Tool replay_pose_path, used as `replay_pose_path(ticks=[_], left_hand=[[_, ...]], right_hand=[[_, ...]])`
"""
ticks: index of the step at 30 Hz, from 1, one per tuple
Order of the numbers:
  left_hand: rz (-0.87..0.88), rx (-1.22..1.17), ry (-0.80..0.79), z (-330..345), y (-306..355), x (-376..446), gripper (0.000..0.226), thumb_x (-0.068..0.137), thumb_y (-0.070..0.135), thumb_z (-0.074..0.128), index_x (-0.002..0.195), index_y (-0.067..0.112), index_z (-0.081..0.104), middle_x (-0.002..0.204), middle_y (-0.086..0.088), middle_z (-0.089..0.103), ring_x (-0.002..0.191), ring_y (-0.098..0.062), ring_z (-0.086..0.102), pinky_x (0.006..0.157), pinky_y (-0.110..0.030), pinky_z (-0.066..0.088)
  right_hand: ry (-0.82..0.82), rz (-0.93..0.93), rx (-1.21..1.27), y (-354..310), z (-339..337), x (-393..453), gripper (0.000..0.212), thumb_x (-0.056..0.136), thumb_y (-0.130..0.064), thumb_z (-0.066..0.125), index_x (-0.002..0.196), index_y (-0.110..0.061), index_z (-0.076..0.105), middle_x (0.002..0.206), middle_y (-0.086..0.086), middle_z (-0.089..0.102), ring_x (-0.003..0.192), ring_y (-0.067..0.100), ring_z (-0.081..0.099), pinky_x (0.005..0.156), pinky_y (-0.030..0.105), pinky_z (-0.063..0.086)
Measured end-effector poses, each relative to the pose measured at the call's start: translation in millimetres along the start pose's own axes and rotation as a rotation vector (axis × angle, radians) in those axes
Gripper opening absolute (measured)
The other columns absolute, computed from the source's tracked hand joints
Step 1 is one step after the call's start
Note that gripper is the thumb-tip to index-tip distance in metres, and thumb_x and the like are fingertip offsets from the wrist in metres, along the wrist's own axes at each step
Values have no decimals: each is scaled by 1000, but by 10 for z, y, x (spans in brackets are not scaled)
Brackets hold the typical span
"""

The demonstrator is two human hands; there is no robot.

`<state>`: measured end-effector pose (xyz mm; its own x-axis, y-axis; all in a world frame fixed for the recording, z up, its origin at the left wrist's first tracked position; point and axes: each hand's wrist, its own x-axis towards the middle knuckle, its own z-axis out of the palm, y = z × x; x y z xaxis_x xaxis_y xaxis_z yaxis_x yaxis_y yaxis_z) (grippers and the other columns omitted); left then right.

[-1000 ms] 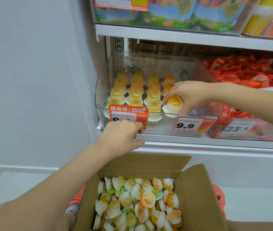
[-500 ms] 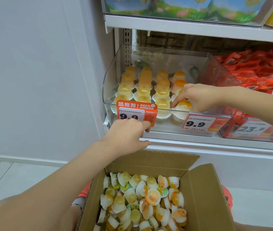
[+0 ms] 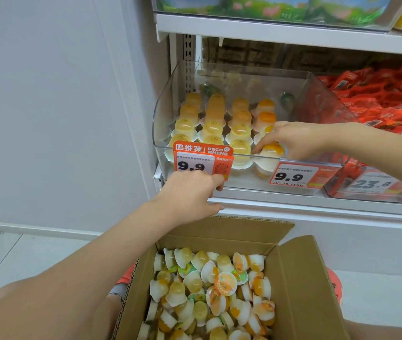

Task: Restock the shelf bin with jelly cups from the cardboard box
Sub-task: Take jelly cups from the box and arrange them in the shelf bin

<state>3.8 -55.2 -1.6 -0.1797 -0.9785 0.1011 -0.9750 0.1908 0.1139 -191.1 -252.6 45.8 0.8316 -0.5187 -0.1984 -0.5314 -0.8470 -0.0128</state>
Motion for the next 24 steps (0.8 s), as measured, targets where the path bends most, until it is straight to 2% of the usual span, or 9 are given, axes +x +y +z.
replay_pose_path(ticks=[2, 5, 6, 9, 11, 13, 16, 20, 24], left_hand=[[0, 4, -6, -2, 0, 0, 34, 87, 49, 56, 114, 27, 53, 102, 9, 65, 96, -13, 60, 72, -30, 52], [1, 10, -15, 3, 4, -15, 35, 87, 48, 56, 114, 27, 53, 103, 10, 64, 97, -13, 59, 71, -28, 49], [1, 12, -24, 10, 8, -22, 34, 88, 48, 56, 115, 27, 53, 104, 10, 64, 98, -14, 59, 71, -28, 48], [24, 30, -78, 88, 58, -55, 34, 88, 45, 55, 115, 24, 53, 106, 8, 64, 99, -16, 59, 71, -28, 44], [32, 46, -145, 236, 110, -116, 33, 89, 44, 54, 115, 23, 53, 106, 6, 63, 98, -18, 59, 70, -29, 42], [15, 39, -233, 475, 137, -200, 30, 90, 41, 54, 113, 22, 54, 103, 5, 63, 96, -19, 59, 68, -29, 43], [-46, 8, -399, 963, 132, -357, 26, 90, 36, 55, 111, 20, 55, 104, 3, 63, 95, -18, 59, 70, -30, 47], [-190, -94, -556, 1675, 162, -554, 32, 88, 27, 58, 119, 19, 54, 119, 0, 59, 106, -21, 56, 80, -34, 48], [-151, -83, -619, 2305, 354, -600, 52, 86, 25, 61, 134, 19, 42, 135, -4, 45, 125, -25, 43, 98, -39, 39]], right_hand=[[-15, 12, 38, -31, -83, -80, 45, 80, -19, 69, 120, -39, 60, 116, -11, 60, 96, 5, 45, 85, 22, 38], [10, 33, 32, -155, -297, -349, 59, 78, -16, 74, 125, -41, 49, 106, -32, 43, 96, 7, 34, 80, 15, 24], [108, 31, 37, -207, -332, -459, 56, 79, -17, 74, 124, -39, 49, 104, -30, 45, 93, 8, 35, 78, 16, 24], [544, 20, 61, -400, -219, -817, 31, 82, -17, 68, 111, -23, 61, 93, -10, 58, 84, 14, 44, 75, 19, 28], [661, -2, 101, -628, 24, -1057, 18, 84, -24, 63, 100, -17, 61, 89, -7, 56, 82, 11, 41, 72, 18, 27], [590, 1, 217, -859, 349, -1239, 17, 86, -33, 62, 96, -20, 58, 88, -15, 51, 84, 6, 41, 70, 16, 29], [303, 23, 304, -1070, 924, -1341, 18, 86, -38, 58, 99, -26, 57, 92, -21, 49, 91, -1, 40, 77, 14, 38], [-140, 112, 306, -1102, 1821, -1201, 23, 90, -29, 58, 113, -25, 55, 107, -10, 54, 102, 7, 46, 85, 29, 46], [-433, 283, 347, -1111, 2611, -968, 33, 89, -8, 53, 121, -17, 51, 115, 6, 56, 100, 22, 56, 81, 39, 52]])
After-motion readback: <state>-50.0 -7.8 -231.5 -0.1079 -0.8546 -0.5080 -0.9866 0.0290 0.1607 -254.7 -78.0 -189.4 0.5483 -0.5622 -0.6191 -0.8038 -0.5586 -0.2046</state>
